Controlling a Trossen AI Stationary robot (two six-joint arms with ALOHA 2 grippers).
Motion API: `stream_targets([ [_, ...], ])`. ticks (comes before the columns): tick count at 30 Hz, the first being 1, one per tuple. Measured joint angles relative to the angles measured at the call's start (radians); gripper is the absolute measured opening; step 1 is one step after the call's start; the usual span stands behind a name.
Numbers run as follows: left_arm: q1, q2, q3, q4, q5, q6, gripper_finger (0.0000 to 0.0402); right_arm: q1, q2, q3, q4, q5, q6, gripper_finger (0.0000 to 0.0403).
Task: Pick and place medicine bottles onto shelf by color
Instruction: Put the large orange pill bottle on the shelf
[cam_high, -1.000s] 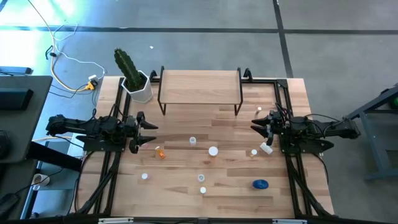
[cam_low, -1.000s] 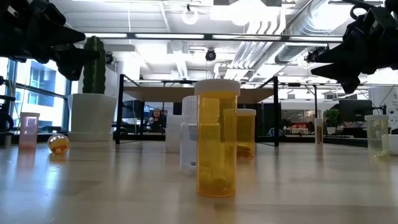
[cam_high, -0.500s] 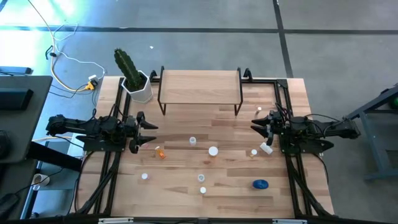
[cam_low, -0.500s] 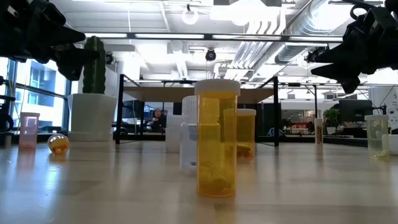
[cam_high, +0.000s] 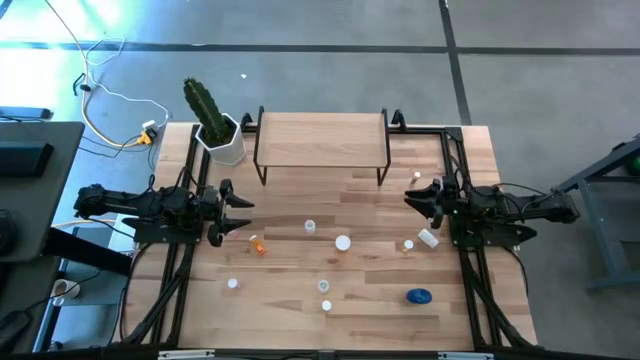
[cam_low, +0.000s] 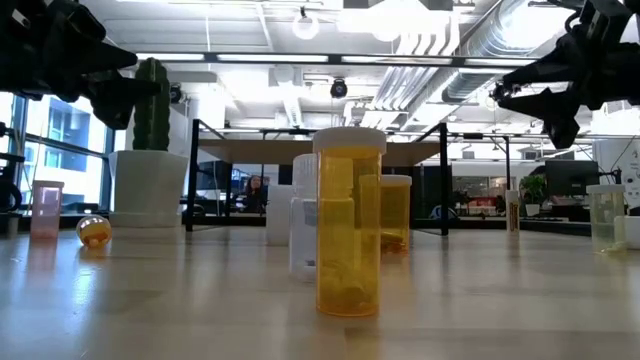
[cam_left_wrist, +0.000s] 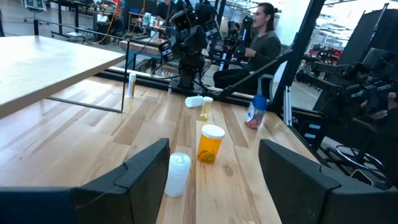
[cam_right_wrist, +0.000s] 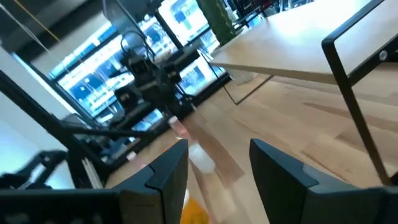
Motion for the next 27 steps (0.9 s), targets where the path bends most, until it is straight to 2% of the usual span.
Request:
stream_targets([
  [7, 0.0, 0.0, 0.0, 0.0, 0.0, 0.0, 0.0236, 0.0, 0.0, 0.0, 0.08, 0.051, -0.002, 0.0175],
  [20, 0.0, 0.0, 0.0, 0.0, 0.0, 0.0, 0.0236, 0.0, 0.0, 0.0, 0.114, 0.05, -0.005, 0.0286],
  [27, 0.0, 0.0, 0.0, 0.0, 0.0, 0.0, 0.0236, 0.0, 0.0, 0.0, 0.219, 0.099, -0.063, 0.03],
])
